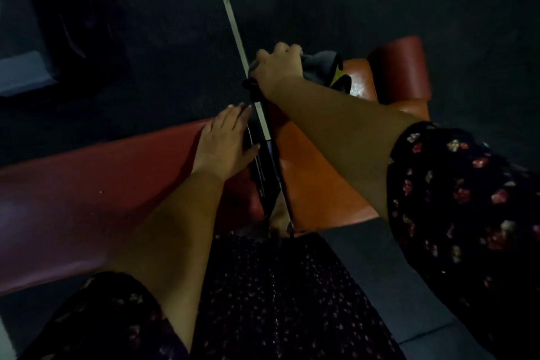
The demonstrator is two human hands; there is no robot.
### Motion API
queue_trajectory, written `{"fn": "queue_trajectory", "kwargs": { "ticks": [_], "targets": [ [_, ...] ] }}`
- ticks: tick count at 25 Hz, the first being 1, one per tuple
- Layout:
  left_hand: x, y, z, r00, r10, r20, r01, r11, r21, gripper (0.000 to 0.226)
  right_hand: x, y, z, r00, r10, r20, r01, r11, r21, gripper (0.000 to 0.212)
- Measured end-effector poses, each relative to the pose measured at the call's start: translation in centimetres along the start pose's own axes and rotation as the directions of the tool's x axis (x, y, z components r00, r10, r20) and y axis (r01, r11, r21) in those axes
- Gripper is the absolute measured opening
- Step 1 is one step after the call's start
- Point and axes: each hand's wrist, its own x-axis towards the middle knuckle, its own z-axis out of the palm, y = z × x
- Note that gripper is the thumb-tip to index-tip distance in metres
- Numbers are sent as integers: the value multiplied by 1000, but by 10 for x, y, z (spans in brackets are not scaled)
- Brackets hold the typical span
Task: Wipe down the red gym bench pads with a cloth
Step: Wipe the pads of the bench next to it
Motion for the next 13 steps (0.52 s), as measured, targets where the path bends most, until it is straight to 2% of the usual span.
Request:
{"fn": "queue_trajectory", "kwargs": {
  "ticks": [2, 4, 7, 10, 12, 13],
  "targets": [
    [20, 21, 0, 999, 31, 31, -29, 996, -85, 97, 5, 26, 2, 1000, 1, 26, -3, 997, 75, 55],
    [36, 42, 4, 988, 37, 148, -12, 986, -166, 112, 2, 62, 16, 999, 18, 46, -23, 995, 98, 53],
    [51, 66, 17, 947, 105, 303, -84, 993, -84, 123, -7, 117, 40, 996, 49, 71, -54, 996, 68, 52],
    [55, 72, 21, 938, 91, 336, -86, 996, -28, 125, -12, 159, 55, 985, 121, 125, -132, 988, 86, 55],
    [54, 72, 18, 940, 81, 332, -81, 997, -15, 124, -18, 176, 67, 965, 166, 204, -219, 936, 275, 63],
    [53, 74, 17, 940, 77, 333, -81, 997, -3, 124, -22, 181, 75, 952, 187, 243, -276, 867, 415, 67]
  ]
}}
